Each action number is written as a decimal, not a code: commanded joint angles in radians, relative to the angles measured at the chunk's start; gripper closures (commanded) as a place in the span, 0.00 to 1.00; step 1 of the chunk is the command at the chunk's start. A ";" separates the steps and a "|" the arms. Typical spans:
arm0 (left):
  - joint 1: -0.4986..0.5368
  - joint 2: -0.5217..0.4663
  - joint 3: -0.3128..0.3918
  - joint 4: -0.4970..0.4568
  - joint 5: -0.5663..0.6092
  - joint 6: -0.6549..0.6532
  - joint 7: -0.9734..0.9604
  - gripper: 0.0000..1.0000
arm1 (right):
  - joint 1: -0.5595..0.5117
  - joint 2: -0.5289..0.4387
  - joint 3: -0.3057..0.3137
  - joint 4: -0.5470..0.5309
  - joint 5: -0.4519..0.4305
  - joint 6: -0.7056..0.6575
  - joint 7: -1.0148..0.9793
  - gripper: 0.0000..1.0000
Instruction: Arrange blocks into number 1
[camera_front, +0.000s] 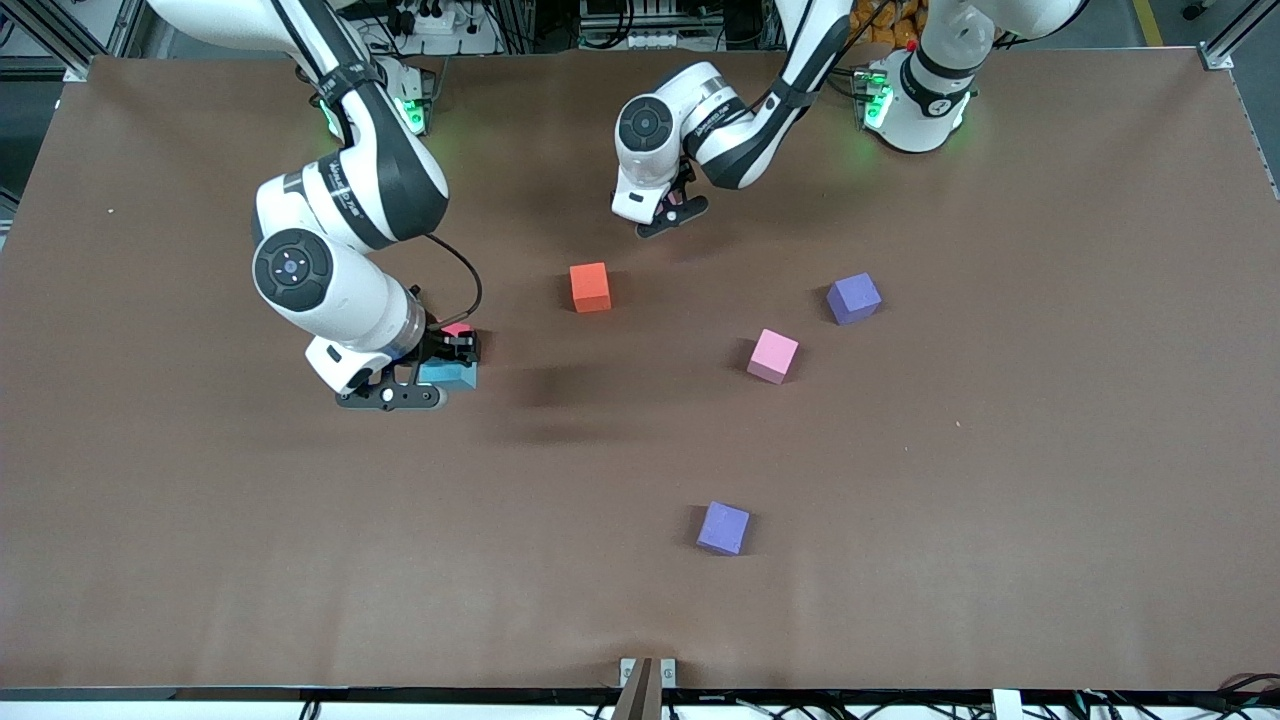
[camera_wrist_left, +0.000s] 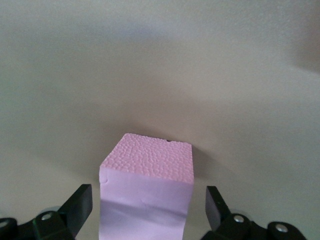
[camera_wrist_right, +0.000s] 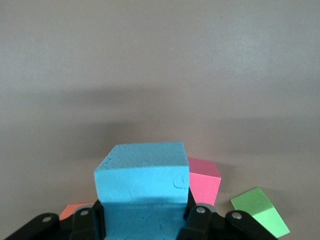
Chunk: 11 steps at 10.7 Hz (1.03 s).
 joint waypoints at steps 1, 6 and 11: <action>-0.023 0.008 0.001 -0.004 -0.012 0.016 -0.008 0.95 | 0.006 0.029 0.011 -0.006 -0.013 0.047 0.018 1.00; -0.026 0.008 0.004 0.104 0.042 0.005 -0.007 1.00 | 0.053 0.080 0.012 -0.006 -0.002 0.099 0.038 1.00; -0.032 0.135 0.007 0.297 0.086 -0.002 -0.011 1.00 | 0.018 0.070 0.009 0.002 -0.005 0.088 0.024 1.00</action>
